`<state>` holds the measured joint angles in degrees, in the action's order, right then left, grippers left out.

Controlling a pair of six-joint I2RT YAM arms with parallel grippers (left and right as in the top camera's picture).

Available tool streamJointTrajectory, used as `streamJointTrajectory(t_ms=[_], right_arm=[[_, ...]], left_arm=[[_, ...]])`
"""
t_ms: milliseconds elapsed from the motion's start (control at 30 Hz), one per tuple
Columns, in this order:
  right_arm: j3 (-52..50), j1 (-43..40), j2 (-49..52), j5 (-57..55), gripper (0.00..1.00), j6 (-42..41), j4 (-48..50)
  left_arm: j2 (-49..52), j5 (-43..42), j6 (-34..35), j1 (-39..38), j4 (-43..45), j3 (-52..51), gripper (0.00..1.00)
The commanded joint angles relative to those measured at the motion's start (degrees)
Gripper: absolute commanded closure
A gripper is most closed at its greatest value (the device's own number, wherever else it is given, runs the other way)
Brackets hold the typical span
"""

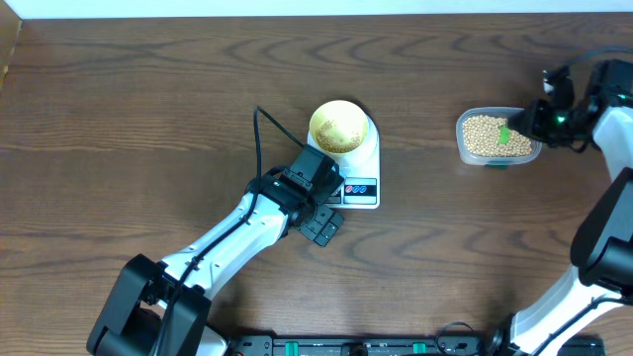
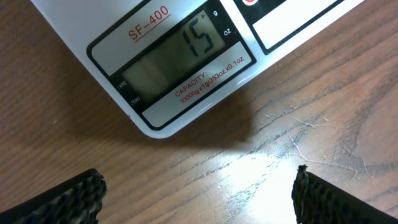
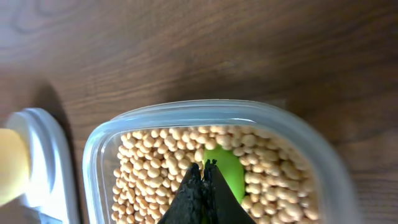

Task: Scoop item into bowl and weigh 50g on scale
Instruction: 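Dig the scoop into the chickpeas and lift it with the right gripper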

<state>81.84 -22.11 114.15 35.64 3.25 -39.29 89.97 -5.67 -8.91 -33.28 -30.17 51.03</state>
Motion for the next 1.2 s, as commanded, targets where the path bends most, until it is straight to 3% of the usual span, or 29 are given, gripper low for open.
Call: streamJointTrajectory(t_ms=[0,433,1167], right_arm=[[-1.0,-2.1,1.3,9.8,0.99,0.7,-0.2],[-1.0,-5.7,1.3,20.3,0.99,-0.2,-0.3],[-1.0,-7.4,1.3,23.3,0.99,-6.4,0.1]], left_arm=[[0.4,0.1,-0.5,0.0,-0.2,-0.2,0.02],[0.4,0.1,-0.5,0.0,-0.2,-0.2,0.02],[0.4,0.1,-0.5,0.0,-0.2,-0.2,0.02]])
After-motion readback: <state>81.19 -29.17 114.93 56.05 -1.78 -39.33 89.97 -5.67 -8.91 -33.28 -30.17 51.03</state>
